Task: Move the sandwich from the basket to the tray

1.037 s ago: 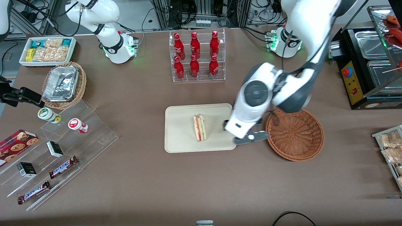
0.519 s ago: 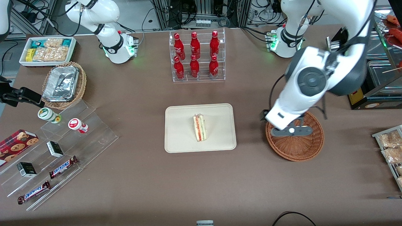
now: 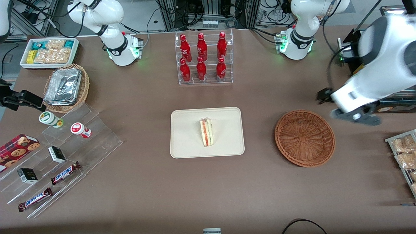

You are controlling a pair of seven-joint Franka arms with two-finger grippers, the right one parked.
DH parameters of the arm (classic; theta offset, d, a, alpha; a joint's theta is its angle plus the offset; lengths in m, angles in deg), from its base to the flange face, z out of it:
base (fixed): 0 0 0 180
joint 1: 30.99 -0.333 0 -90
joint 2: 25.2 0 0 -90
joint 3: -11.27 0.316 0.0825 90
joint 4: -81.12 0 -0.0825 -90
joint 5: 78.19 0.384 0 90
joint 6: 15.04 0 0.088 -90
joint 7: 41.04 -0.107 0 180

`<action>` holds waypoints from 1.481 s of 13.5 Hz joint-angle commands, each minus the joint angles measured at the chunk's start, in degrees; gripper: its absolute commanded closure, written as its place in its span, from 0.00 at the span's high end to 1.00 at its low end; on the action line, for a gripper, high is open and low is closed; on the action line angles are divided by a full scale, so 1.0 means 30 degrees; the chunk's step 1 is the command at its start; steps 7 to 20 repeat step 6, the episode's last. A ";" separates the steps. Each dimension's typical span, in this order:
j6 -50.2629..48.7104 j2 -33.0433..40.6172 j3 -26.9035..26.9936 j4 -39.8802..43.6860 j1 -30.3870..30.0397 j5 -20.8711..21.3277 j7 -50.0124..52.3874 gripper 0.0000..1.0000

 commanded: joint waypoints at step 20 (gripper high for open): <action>-0.1941 0.2045 0.0168 0.0646 -0.0099 -0.0101 -0.0163 1.00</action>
